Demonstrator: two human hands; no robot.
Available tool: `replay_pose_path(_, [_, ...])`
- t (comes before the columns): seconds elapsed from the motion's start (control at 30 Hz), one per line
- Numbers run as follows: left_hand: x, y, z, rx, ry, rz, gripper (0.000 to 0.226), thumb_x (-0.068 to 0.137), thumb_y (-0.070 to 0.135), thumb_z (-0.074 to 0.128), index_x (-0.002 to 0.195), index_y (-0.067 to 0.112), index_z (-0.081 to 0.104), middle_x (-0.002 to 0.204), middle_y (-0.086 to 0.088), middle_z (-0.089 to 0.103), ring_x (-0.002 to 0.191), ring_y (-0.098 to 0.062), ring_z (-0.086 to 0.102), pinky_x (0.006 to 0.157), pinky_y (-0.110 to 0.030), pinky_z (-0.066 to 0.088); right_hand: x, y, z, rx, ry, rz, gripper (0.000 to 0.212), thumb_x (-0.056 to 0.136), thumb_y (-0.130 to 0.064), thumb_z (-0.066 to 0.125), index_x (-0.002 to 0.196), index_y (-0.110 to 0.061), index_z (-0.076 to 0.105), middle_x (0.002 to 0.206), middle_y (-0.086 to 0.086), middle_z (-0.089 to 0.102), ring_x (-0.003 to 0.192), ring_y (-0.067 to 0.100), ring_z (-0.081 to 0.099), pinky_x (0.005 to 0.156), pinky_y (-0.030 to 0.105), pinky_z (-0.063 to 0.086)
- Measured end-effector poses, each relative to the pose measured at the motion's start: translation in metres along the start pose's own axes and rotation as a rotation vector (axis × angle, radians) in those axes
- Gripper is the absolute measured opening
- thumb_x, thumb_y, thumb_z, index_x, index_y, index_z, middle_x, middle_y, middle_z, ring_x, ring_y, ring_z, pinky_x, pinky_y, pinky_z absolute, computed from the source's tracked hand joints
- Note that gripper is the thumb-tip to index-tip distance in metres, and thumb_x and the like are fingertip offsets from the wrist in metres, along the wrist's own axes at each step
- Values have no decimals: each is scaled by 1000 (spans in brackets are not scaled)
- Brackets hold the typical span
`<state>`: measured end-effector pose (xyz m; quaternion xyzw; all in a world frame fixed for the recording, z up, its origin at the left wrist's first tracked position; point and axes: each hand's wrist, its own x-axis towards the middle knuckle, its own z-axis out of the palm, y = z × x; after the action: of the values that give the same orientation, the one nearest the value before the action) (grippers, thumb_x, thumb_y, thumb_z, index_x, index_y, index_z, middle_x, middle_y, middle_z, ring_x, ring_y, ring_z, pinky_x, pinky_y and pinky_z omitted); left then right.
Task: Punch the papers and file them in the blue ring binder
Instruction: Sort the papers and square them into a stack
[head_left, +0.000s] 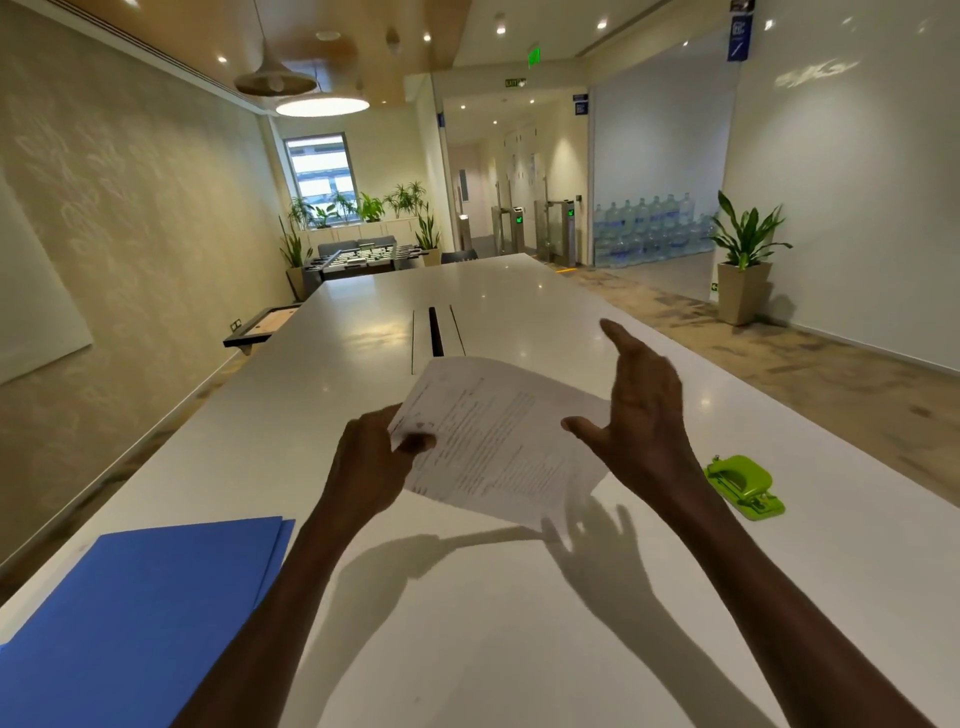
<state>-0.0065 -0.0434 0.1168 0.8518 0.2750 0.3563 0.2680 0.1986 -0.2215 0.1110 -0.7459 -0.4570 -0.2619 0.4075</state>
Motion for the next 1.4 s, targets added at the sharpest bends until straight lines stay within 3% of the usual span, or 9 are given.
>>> replay_pose_path(0.13, [5, 24, -11, 90, -56, 115, 21, 89, 10, 68, 109, 15, 69, 95, 6, 65, 85, -20, 66, 70, -34, 60, 9, -10, -1, 184, -164, -41, 92, 72, -27, 81, 145, -25, 25, 136, 1, 53, 117, 17, 53, 100, 34, 41])
replay_pose_path(0.23, [6, 36, -18, 180, -84, 188, 22, 88, 13, 68, 108, 21, 71, 99, 4, 71, 84, -18, 68, 63, -21, 53, 10, -12, -4, 260, -244, -10, 36, 79, -22, 75, 111, -19, 60, 101, -2, 71, 81, 14, 64, 66, 28, 50])
replay_pose_path(0.3, [9, 42, -24, 208, -71, 211, 22, 86, 15, 71, 106, 23, 72, 100, 3, 73, 85, -17, 69, 62, -21, 52, 7, -8, -2, 307, -258, 38, 17, 78, -20, 74, 93, -14, 68, 85, -1, 72, 73, 18, 63, 61, 36, 50])
replay_pose_path(0.43, [12, 48, -32, 114, 192, 179, 69, 73, 29, 84, 134, 28, 52, 116, 13, 64, 99, -10, 62, 83, -26, 53, -1, -3, -3, 587, -250, 180, 21, 78, -13, 74, 99, -16, 73, 93, -5, 75, 81, 11, 71, 67, 29, 56])
replay_pose_path(0.57, [8, 42, -16, -318, 308, -53, 113, 63, 26, 89, 150, 22, 18, 145, 0, 45, 128, -16, 47, 104, -34, 41, -7, 2, -4, 860, -240, 389, 31, 79, -7, 75, 109, -15, 71, 96, -8, 76, 82, 6, 72, 65, 15, 54])
replay_pose_path(0.67, [2, 37, -3, -659, 112, -211, 89, 67, 22, 86, 143, 14, 39, 131, -5, 59, 112, -21, 63, 93, -40, 53, -11, 3, -1, 933, -233, 502, 33, 79, -9, 76, 111, -15, 70, 96, -8, 75, 81, 7, 73, 61, 15, 55])
replay_pose_path(0.8, [-16, 26, 21, -693, -165, -212, 43, 76, 24, 78, 117, 17, 67, 111, -2, 74, 97, -20, 72, 81, -35, 58, -21, -2, 7, 960, -205, 536, 31, 80, -6, 74, 110, -13, 70, 95, -6, 76, 80, 9, 73, 62, 17, 56])
replay_pose_path(0.97, [-16, 21, 41, -643, -40, -251, 33, 84, 19, 74, 116, 19, 65, 104, 3, 76, 93, -17, 73, 83, -43, 59, -24, -2, 11, 895, -150, 511, 27, 81, -11, 75, 107, -17, 72, 95, -8, 76, 83, 9, 72, 71, 25, 58])
replay_pose_path(1.4, [-50, 4, 78, -567, 12, -342, 27, 79, 22, 80, 99, 29, 64, 98, 5, 74, 86, -14, 72, 66, -28, 60, -52, 15, 32, 795, -272, 644, 34, 70, -13, 82, 102, -16, 71, 95, -7, 75, 87, 12, 71, 67, 20, 55])
